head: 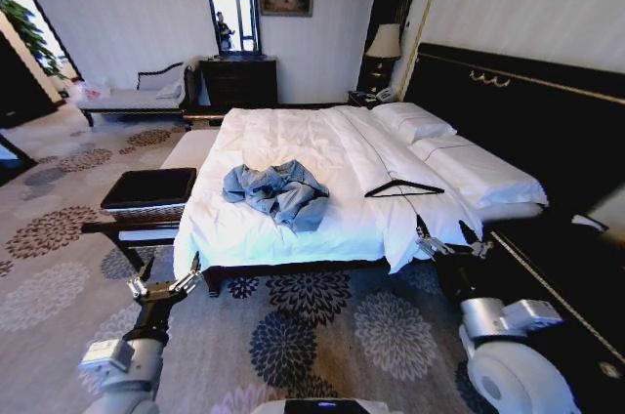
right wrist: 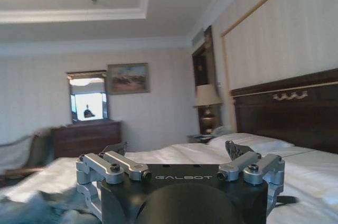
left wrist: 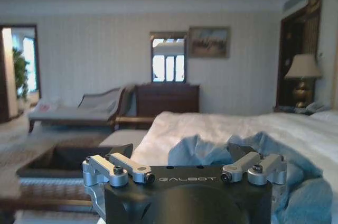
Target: Pick up the clothes from the bed and hang them on the clothes hanger.
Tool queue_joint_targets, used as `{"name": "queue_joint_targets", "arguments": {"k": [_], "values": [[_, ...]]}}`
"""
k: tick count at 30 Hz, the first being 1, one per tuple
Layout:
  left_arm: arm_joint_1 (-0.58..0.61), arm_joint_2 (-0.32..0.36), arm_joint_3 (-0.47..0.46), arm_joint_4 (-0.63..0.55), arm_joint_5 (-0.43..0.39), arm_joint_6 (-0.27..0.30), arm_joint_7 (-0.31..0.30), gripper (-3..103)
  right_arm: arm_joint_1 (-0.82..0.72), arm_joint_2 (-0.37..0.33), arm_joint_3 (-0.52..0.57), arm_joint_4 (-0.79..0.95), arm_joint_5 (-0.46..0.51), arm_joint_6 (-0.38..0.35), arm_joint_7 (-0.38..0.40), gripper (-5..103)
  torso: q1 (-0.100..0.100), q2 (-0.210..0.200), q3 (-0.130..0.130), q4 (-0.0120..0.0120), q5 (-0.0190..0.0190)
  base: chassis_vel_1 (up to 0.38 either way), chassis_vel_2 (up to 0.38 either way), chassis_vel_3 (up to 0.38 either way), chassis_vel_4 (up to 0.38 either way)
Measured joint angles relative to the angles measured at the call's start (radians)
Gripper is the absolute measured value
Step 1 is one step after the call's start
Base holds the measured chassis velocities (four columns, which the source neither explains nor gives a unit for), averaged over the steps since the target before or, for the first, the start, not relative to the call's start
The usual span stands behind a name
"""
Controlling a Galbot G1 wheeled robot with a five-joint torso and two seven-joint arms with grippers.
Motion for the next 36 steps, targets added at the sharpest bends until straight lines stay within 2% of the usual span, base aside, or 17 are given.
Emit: {"name": "queue_joint_targets", "arguments": {"k": [1, 3, 4, 5, 6, 8, 9, 11, 14, 17, 26, 36], "values": [[-0.002, 0.003, 0.001, 0.004, 0.002, -0.019, 0.008, 100, 0.000, 0.011, 0.001, -0.010, -0.021, 0.005, 0.001, 100, 0.000, 0.000, 0.000, -0.0001, 0.0002, 0.000, 0.000, 0.000, 0.000], [-0.011, 0.015, 0.005, 0.021, 0.008, -0.091, 0.035, 100, -0.003, 0.051, 0.006, -0.045, -0.100, 0.027, 0.004, 100, 0.000, 0.000, 0.000, -0.0004, 0.0001, 0.000, 0.000, 0.000, 0.000], [-0.011, 0.015, 0.005, 0.021, 0.008, -0.091, 0.035, 100, -0.003, 0.051, 0.006, -0.045, -0.100, 0.027, 0.004, 100, 0.000, 0.000, 0.000, -0.0004, 0.0001, 0.000, 0.000, 0.000, 0.000], [-0.019, 0.025, 0.008, 0.036, 0.014, -0.152, 0.058, 100, -0.005, 0.082, 0.009, -0.073, -0.163, 0.043, 0.007, 100, 0.000, 0.000, 0.000, -0.0005, 0.0001, 0.000, 0.000, 0.000, 0.000], [-0.023, 0.032, 0.010, 0.045, 0.017, -0.191, 0.072, 100, -0.007, 0.094, 0.010, -0.083, -0.186, 0.050, 0.008, 100, 0.000, 0.000, 0.000, -0.0006, 0.0000, 0.000, 0.000, 0.000, 0.000], [-0.032, 0.041, 0.015, 0.057, 0.017, -0.251, 0.095, 100, -0.007, 0.102, 0.012, -0.090, -0.203, 0.055, 0.009, 100, 0.000, 0.000, 0.000, -0.0004, -0.0001, 0.000, 0.000, 0.000, 0.000], [-0.032, 0.041, 0.015, 0.057, 0.017, -0.251, 0.095, 100, -0.007, 0.102, 0.012, -0.090, -0.203, 0.055, 0.009, 100, 0.000, 0.000, 0.000, -0.0004, -0.0001, 0.000, 0.000, 0.000, 0.000], [-0.057, 0.012, 0.034, 0.050, -0.034, -0.275, 0.108, 100, 0.002, 0.099, -0.018, -0.085, -0.165, 0.043, -0.003, 100, 0.000, 0.000, 0.000, -0.0005, 0.0001, 0.000, 0.000, 0.000, 0.000], [-0.067, -0.003, 0.040, 0.059, -0.051, -0.276, 0.107, 100, 0.004, 0.091, -0.043, -0.077, -0.127, 0.040, -0.012, 100, 0.000, 0.000, 0.000, 0.0000, 0.0001, 0.000, 0.000, 0.000, 0.000], [-0.067, -0.011, 0.046, 0.066, -0.060, -0.252, 0.085, 100, 0.012, 0.095, -0.067, -0.077, -0.066, 0.100, -0.023, 100, 0.000, 0.000, 0.000, -0.0003, -0.0001, 0.000, 0.000, 0.000, 0.000], [-0.018, -0.003, 0.042, 0.014, -0.073, -0.188, 0.064, 100, -0.011, 0.087, -0.049, -0.066, -0.077, 0.133, -0.076, 100, 0.000, 0.000, 0.000, -0.0003, 0.0001, 0.000, 0.000, 0.000, 0.000], [0.000, -0.025, 0.050, -0.006, -0.050, -0.192, 0.056, 100, 0.017, 0.094, -0.050, -0.073, -0.089, 0.140, -0.092, 100, 0.000, 0.000, 0.000, -0.0003, 0.0001, 0.000, 0.000, 0.000, 0.000]]}}
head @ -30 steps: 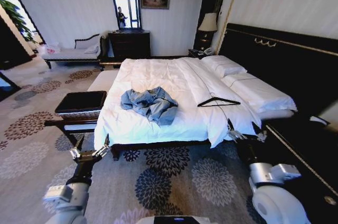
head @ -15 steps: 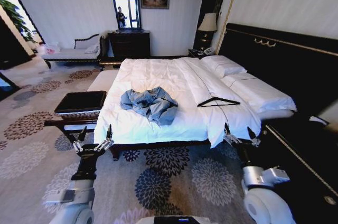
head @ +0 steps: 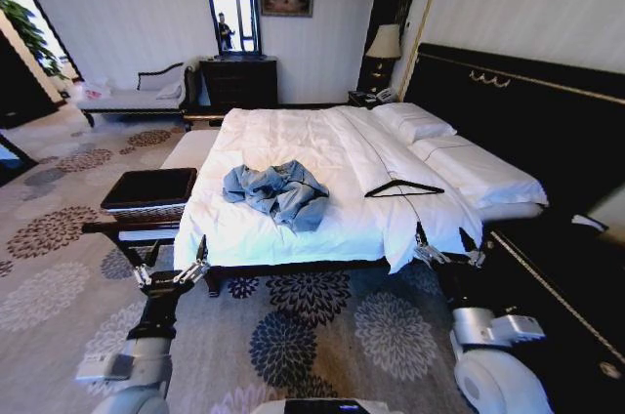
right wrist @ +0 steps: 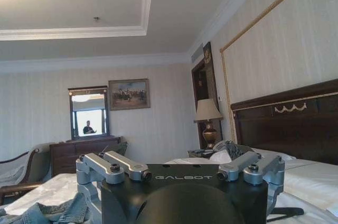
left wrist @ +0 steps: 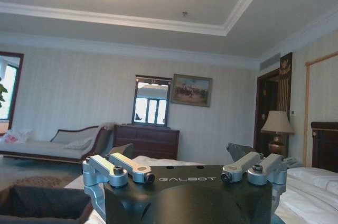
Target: Pick up the clothes from the bed and hang them on the clothes hanger.
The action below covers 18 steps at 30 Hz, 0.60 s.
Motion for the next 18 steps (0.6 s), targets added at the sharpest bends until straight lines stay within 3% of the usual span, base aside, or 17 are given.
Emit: {"name": "queue_joint_targets", "arguments": {"k": [11, 18], "values": [[0.012, -0.029, 0.010, -0.002, 0.038, -0.009, -0.002, 100, 0.031, -0.004, -0.015, -0.028, 0.001, 0.015, -0.003, 100, 0.000, 0.000, 0.000, 0.0000, 0.0000, -0.024, 0.022, 0.015, -0.027], [0.003, -0.035, 0.013, 0.004, 0.041, -0.011, -0.002, 100, 0.049, 0.002, -0.026, -0.045, 0.001, 0.015, -0.002, 100, 0.000, 0.000, 0.000, 0.0000, 0.0000, -0.135, 0.130, 0.132, -0.119]]}}
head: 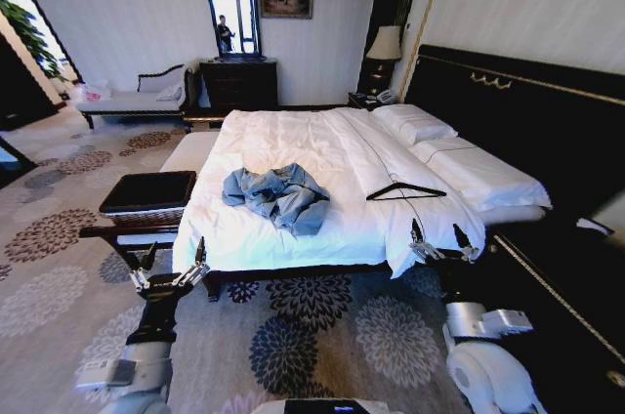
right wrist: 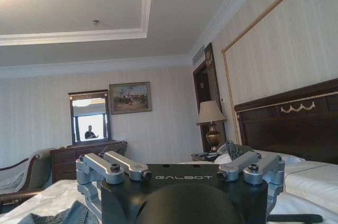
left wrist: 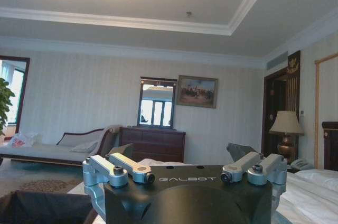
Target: Pick up the clothes from the bed and hang them on the clothes hanger.
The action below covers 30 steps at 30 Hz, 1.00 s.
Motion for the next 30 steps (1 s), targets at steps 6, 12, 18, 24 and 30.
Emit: {"name": "queue_joint_targets", "arguments": {"k": [6, 12, 18, 24, 30], "values": [[-0.004, 0.005, -0.004, 0.016, 0.001, -0.004, 0.000, 100, 0.010, 0.002, -0.002, -0.013, 0.000, 0.000, 0.001, 100, 0.000, 0.000, 0.000, 0.0001, -0.0002, -0.136, 0.143, 0.147, -0.130], [-0.005, 0.015, -0.010, 0.022, -0.003, -0.008, 0.001, 100, 0.011, 0.015, -0.010, -0.018, -0.005, 0.002, 0.001, 100, 0.000, 0.000, 0.000, 0.0000, -0.0001, -0.106, 0.106, 0.103, -0.112], [-0.002, 0.024, -0.020, 0.019, -0.016, -0.015, 0.002, 100, 0.007, 0.026, -0.017, -0.020, -0.016, 0.004, 0.002, 100, 0.000, 0.000, 0.000, 0.0000, -0.0001, -0.084, 0.087, 0.087, -0.087], [-0.001, 0.031, -0.028, 0.016, -0.029, -0.016, 0.003, 100, 0.001, 0.033, -0.020, -0.022, -0.022, 0.006, 0.002, 100, 0.000, 0.000, 0.000, 0.0000, -0.0001, -0.137, 0.123, 0.130, -0.136], [0.001, 0.033, -0.028, 0.016, -0.030, -0.017, 0.003, 100, -0.004, 0.033, -0.018, -0.022, -0.024, 0.008, 0.003, 100, 0.000, 0.000, 0.000, -0.0001, 0.0000, -0.185, 0.182, 0.192, -0.198]]}}
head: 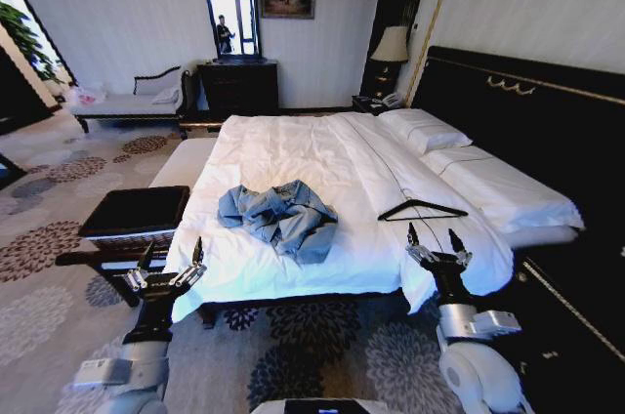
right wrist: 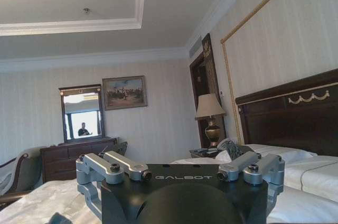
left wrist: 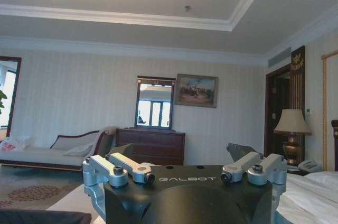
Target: Pick up the clothes from the bed and hang them on the clothes hanger.
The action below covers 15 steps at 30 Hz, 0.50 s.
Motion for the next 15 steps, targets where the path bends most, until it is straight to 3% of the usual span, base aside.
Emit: {"name": "queue_joint_targets", "arguments": {"k": [15], "values": [[-0.003, -0.008, 0.003, 0.015, -0.001, -0.011, 0.001, 100, 0.009, 0.008, -0.012, -0.009, -0.009, 0.004, 0.000, 100, 0.000, 0.000, 0.000, 0.0000, 0.0000, -0.195, 0.192, 0.196, -0.187]]}}
